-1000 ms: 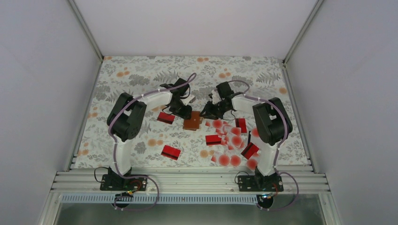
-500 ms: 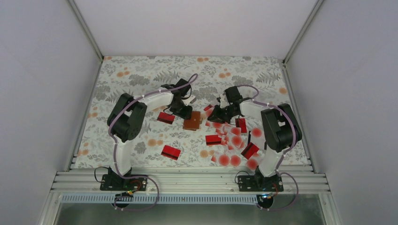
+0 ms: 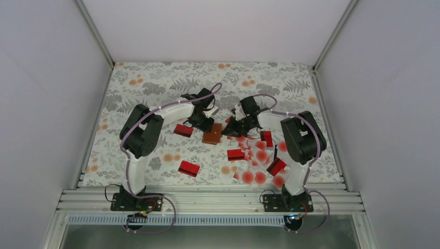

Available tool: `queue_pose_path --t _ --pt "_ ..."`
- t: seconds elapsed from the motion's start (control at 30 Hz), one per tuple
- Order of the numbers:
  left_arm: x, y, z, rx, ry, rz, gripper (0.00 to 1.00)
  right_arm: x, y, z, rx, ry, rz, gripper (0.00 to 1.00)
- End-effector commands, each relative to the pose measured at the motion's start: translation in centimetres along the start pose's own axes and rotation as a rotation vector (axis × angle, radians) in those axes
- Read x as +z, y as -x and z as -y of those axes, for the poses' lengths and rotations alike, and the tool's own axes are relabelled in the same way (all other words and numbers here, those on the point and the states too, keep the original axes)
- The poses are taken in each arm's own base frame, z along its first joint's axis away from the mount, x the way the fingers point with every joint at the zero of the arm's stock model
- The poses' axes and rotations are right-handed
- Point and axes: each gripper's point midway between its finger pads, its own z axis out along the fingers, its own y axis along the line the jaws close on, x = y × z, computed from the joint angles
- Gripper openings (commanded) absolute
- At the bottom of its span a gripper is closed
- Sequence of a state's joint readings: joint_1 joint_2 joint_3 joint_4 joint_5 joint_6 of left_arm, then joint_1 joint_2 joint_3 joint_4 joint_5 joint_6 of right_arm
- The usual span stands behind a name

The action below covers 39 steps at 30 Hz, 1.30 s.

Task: Put the credit cards into the card holder

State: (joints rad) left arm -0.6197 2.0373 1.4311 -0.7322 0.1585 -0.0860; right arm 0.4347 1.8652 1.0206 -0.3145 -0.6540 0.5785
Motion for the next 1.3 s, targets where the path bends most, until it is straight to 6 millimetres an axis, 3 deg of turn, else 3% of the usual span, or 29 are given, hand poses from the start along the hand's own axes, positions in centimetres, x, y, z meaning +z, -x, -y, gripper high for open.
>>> queue_pose_path --t 0.0,0.97,1.27 --pt "3.5 -4.2 -1.9 -0.004 0.090 -0.159 0.38 0.8 0.7 -1.5 -0.034 0.032 0.001 0.12" --pt "4.0 -4.8 -1.6 -0.002 0.073 -0.177 0.38 3.6 0.4 -2.1 -0.045 0.069 -0.045 0.11" --pt "4.3 -5.8 -2.5 0.009 0.145 -0.210 0.38 3.0 -0.1 -3.2 -0.078 0.147 -0.018 0.12"
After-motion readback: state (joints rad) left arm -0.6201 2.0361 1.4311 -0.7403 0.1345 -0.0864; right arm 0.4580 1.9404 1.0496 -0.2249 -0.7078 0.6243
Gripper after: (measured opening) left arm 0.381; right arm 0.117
